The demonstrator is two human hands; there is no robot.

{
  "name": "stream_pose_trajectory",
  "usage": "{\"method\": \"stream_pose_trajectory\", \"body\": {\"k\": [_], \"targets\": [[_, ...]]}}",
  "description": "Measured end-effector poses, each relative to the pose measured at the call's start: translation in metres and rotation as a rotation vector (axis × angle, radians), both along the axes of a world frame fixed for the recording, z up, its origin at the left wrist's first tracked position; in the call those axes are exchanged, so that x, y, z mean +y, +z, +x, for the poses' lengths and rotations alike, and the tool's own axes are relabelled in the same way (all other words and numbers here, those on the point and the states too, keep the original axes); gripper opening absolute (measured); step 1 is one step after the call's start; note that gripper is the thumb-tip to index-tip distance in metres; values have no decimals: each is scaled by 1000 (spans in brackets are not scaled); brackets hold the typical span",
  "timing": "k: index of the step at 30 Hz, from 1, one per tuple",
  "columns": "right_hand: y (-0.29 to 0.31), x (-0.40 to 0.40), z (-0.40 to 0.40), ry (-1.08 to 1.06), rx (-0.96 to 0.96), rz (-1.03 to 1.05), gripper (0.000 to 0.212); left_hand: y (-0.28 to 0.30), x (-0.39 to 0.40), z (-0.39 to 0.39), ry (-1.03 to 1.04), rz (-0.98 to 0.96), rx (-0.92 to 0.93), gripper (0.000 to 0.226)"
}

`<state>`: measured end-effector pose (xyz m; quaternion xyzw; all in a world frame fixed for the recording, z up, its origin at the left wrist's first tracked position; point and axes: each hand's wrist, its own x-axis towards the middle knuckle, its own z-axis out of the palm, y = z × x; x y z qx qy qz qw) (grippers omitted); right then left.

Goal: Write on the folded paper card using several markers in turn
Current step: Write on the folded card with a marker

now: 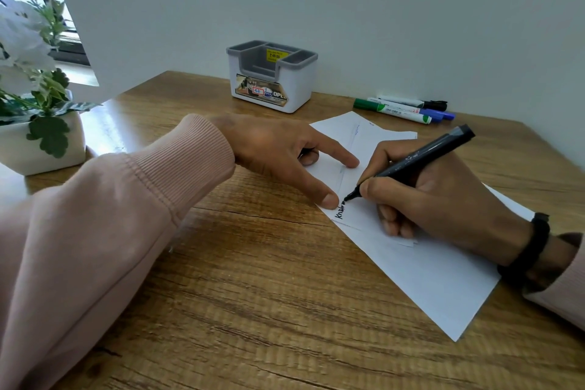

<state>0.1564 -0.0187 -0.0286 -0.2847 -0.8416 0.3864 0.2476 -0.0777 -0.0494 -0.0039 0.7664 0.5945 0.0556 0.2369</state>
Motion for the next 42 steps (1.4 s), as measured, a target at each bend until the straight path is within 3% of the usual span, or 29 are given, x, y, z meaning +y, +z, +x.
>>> {"method": "stream_pose_trajectory", "body": {"k": [4, 42], "targets": [[-1, 2, 1, -31, 75, -11, 14, 1, -2, 0, -18, 1, -1, 69], [-5, 8, -4, -59, 29, -51, 11, -2, 0, -1, 15, -30, -3, 78]]}}
